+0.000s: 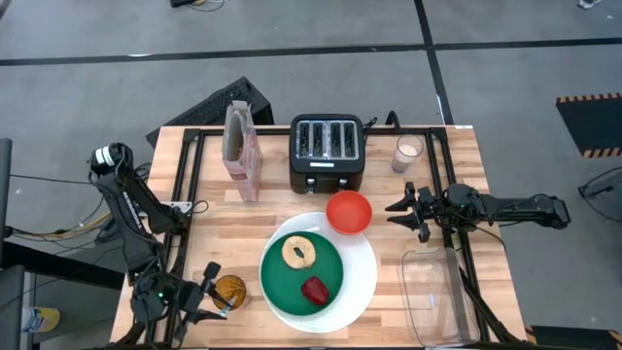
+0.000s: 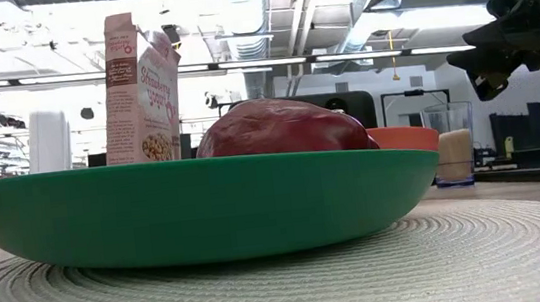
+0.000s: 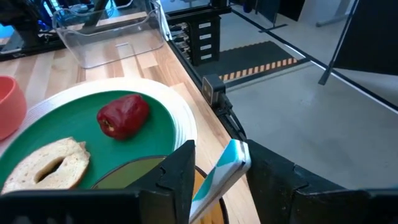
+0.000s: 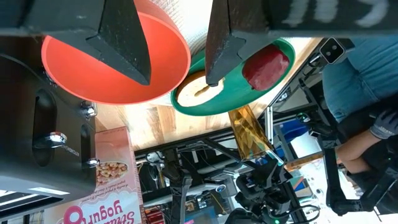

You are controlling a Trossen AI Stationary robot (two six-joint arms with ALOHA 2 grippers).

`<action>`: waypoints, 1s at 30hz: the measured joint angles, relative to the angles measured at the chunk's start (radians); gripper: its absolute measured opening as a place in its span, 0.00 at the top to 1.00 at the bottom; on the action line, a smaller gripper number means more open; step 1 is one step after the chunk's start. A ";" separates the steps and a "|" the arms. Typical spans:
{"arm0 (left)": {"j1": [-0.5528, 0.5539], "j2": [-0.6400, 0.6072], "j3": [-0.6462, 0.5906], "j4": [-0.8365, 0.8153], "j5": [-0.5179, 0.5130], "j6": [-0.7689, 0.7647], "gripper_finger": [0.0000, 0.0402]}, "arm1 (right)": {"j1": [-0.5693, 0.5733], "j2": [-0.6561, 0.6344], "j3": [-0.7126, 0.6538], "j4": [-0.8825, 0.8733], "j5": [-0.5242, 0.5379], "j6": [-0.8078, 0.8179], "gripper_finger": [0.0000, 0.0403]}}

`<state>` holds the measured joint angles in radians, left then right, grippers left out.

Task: Arrange a breakfast setting
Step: Put the blue spoon on the white mat from the orange cup

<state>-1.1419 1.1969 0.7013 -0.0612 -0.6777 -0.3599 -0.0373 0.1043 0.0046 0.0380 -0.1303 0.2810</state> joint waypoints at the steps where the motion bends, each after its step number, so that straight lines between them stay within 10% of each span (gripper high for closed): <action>1: 0.000 0.000 0.000 0.000 0.000 0.000 0.71 | 0.000 0.000 0.000 0.000 0.000 0.000 0.56; 30: 0.001 0.000 0.000 -0.027 -0.035 -0.057 0.72 | 0.000 0.000 0.000 0.000 0.000 0.000 0.56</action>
<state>-1.1412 1.1965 0.7013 -0.0879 -0.7130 -0.4168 -0.0375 0.1043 0.0046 0.0380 -0.1301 0.2810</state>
